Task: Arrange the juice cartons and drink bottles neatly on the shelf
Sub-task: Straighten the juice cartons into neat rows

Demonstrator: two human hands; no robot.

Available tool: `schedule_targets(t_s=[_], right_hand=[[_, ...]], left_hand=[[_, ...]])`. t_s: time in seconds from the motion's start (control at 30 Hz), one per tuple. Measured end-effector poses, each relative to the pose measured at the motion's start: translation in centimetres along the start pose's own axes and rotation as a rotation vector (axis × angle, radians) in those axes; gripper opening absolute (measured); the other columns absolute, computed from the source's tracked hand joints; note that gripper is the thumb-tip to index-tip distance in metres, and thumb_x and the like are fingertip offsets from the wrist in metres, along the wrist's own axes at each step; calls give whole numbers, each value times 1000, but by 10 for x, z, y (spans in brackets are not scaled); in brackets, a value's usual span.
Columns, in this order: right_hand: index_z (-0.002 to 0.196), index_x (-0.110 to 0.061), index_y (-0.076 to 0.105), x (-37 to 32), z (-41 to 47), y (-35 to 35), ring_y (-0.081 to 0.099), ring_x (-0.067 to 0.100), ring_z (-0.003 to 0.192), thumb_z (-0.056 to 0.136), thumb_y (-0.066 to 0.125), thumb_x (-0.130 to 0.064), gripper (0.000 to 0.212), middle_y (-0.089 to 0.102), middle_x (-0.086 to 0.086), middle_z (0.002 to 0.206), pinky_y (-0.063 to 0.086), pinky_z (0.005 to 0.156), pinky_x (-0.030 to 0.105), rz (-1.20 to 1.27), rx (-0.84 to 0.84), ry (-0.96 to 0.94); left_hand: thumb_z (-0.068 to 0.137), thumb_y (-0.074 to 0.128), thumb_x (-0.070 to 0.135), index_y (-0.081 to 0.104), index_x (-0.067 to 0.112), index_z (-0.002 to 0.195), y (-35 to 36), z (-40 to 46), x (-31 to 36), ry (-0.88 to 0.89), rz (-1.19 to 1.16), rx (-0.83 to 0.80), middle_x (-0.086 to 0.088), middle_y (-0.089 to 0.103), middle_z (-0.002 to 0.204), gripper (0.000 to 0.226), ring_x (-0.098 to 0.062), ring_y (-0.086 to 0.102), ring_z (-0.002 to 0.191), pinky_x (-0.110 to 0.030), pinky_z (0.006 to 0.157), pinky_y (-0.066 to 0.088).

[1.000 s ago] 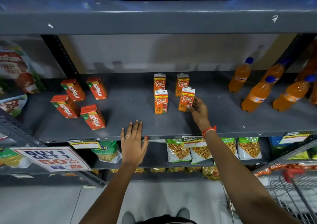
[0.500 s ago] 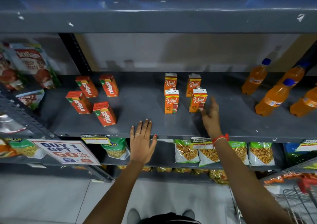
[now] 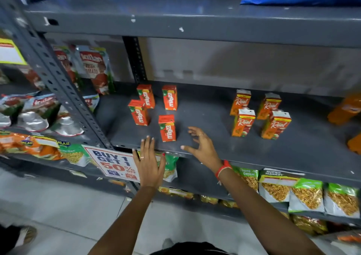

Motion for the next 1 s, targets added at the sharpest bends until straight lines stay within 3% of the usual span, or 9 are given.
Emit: schedule_targets(t_s=[0.1,0.2,0.33,0.67,0.9,1.0], right_hand=[[131,-11,37,-9,23,31,44,11,118,71,77,-11,72,47,4,132,37,98,15,78,-70,7],[124,-5,42,-12,37,45,52,14,105,73,71,2,59,53,5,115,44,80,3,207,18,45],[109,-6,50,-12,54,50,58,14,88,71,70,6,44,59,10,102,47,69,3,234,148,59],[110,-2,50,-14,96,62,58,20,89,71,72,3,45,63,23,108,49,63,3,200,349,89],[114,-5,50,-12,95,62,59,22,98,73,71,-1,46,63,20,113,50,75,15,181,323,103],[116,-6,49,-15,92,62,58,21,100,74,71,-2,47,62,19,116,50,84,27,172,309,102]], left_hand=[[88,17,58,33,10,138,-1,26,-16,35,73,-79,-12,36,147,71,-26,24,139,-52,114,5],[85,2,66,37,10,136,5,35,-25,98,153,-175,-12,42,143,83,-26,31,136,-51,114,6],[85,4,66,35,12,137,8,34,-30,108,151,-186,-10,42,144,81,-25,31,136,-49,114,7],[84,-3,67,22,16,143,7,33,-35,142,133,-212,-6,25,152,82,-21,14,142,-44,115,-7],[85,0,65,25,15,142,6,33,-34,146,136,-219,-6,28,151,80,-22,16,141,-47,115,-2],[85,1,64,26,15,141,5,33,-34,146,135,-210,-6,29,151,79,-22,18,141,-47,115,1]])
Point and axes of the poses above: each hand's wrist, its own z-axis towards the middle knuckle, its own y-axis out of the palm, x = y × z, the point moved 4 cm from there along z, towards the middle knuckle
